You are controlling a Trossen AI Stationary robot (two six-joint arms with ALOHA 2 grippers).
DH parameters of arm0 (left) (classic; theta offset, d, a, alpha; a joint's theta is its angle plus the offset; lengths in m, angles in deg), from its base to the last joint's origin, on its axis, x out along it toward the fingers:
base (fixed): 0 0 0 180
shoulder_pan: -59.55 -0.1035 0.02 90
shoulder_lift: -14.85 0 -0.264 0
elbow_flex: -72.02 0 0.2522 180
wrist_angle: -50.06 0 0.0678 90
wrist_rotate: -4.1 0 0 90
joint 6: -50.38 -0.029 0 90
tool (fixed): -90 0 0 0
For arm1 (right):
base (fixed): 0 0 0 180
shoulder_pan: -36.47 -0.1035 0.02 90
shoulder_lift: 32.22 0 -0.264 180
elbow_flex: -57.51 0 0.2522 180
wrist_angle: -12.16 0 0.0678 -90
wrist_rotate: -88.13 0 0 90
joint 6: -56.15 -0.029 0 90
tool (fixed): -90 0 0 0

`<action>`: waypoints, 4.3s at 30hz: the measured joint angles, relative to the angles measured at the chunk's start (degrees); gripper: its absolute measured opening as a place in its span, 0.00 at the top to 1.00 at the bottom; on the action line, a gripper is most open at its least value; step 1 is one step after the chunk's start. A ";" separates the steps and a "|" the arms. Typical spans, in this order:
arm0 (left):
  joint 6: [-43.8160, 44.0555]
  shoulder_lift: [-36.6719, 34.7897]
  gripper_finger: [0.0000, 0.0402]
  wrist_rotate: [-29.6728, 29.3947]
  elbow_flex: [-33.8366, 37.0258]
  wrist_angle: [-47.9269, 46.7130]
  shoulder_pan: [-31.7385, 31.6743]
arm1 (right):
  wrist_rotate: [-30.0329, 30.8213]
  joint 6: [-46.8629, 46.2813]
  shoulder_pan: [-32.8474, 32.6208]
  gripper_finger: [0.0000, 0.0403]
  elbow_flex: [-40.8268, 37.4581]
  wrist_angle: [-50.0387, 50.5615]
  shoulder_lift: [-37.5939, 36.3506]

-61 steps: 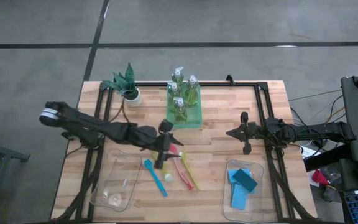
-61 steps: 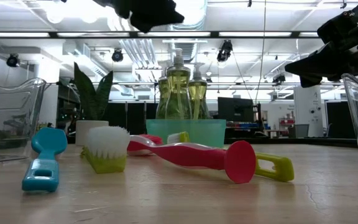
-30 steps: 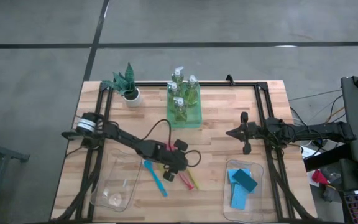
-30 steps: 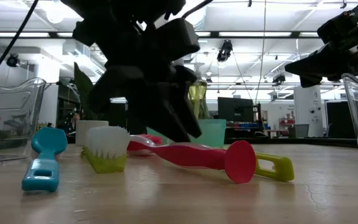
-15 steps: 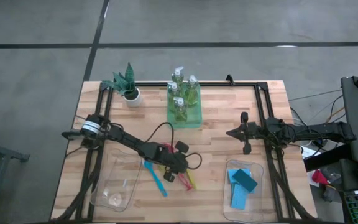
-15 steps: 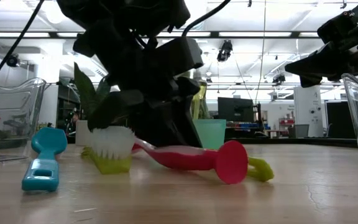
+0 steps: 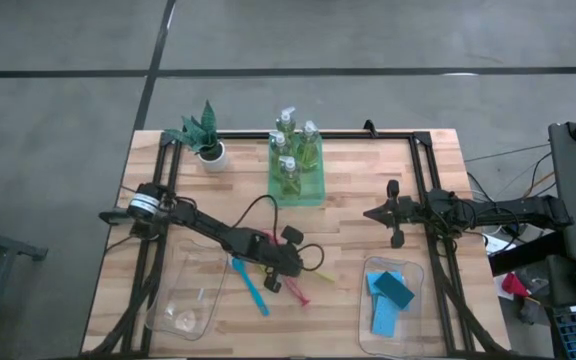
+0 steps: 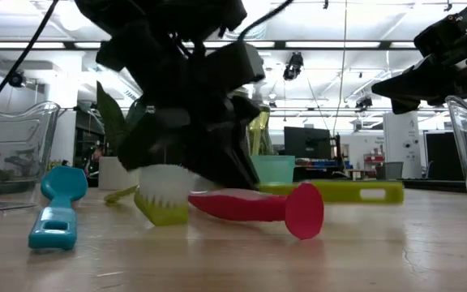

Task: Pick & Place Kitchen Sink Supplies
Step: Put the right green toilet brush into the left transparent bin, then put the green toilet brush into the left transparent bin

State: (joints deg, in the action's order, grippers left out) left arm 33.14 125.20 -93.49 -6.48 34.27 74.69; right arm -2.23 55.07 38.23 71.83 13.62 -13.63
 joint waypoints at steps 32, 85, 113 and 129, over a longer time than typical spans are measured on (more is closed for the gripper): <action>65.44 -43.53 0.95 1.38 0.29 -47.42 17.02 | 0.30 0.00 0.00 0.98 0.00 0.02 -0.02; 137.67 -24.30 0.95 -12.85 4.51 -60.85 50.20 | 0.33 0.02 0.00 0.98 0.00 0.02 -0.05; 132.77 -35.38 0.87 -13.83 12.72 -49.51 49.64 | 0.33 0.00 -0.02 0.98 0.00 0.00 0.00; 70.28 -46.09 0.63 -53.40 8.39 -29.73 43.24 | 0.31 0.00 0.00 0.98 0.00 0.02 -0.04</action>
State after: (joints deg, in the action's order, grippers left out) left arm 103.42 79.11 -146.89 1.91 4.53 117.93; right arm -1.92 55.07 38.23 71.83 13.65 -13.67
